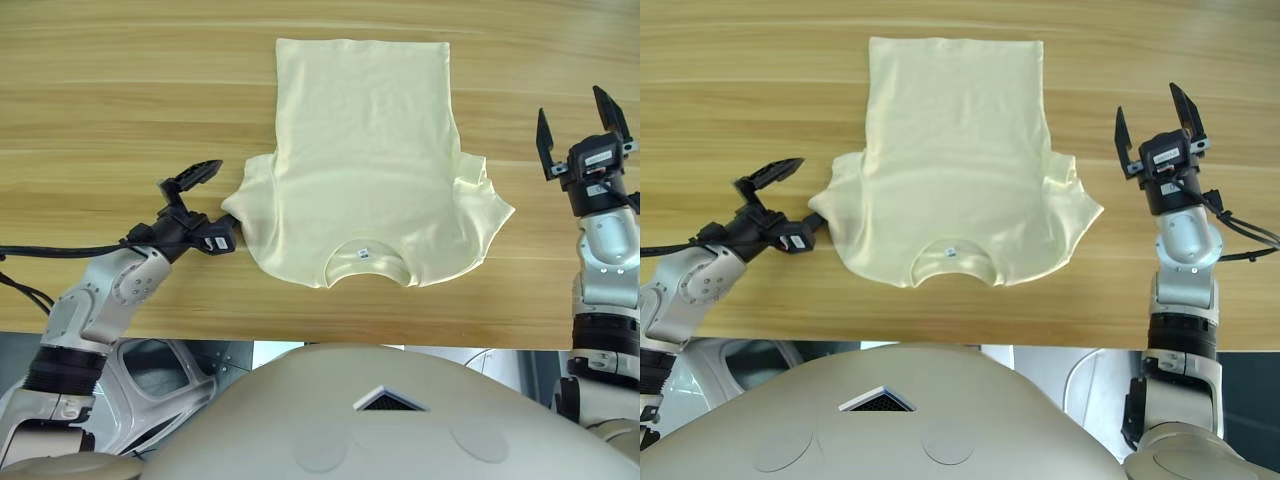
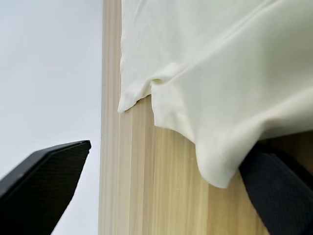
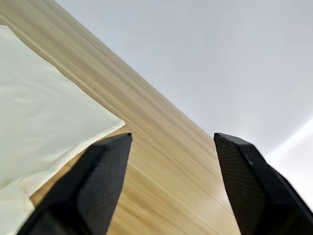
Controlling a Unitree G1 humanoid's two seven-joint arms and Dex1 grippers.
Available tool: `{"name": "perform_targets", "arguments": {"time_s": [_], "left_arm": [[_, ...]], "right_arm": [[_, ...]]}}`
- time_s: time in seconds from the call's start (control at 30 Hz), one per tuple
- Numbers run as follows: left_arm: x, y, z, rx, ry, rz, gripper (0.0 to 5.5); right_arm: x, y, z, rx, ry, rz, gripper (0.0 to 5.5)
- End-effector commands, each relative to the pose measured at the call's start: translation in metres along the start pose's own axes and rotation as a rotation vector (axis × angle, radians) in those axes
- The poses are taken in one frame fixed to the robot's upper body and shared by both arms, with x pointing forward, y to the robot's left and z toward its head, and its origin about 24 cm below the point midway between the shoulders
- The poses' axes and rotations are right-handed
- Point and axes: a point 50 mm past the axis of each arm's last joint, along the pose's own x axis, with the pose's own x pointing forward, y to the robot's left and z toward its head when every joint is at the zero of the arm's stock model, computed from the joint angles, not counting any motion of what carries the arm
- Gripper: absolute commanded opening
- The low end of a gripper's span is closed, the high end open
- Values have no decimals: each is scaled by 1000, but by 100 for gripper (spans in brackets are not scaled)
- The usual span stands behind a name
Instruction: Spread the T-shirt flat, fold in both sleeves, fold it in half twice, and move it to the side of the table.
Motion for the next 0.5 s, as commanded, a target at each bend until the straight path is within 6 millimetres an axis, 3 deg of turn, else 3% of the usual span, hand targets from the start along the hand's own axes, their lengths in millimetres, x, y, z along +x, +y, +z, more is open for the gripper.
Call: {"name": "perform_targets", "arguments": {"time_s": [0.03, 0.5], "left_arm": [[-2, -47, 7, -52, -9, -219, 537], [1, -43, -7, -37, 56, -216, 311]], "right_arm": [[0, -3, 0, -3, -5, -15, 309], [-11, -6, -5, 2, 22, -39, 309]]}}
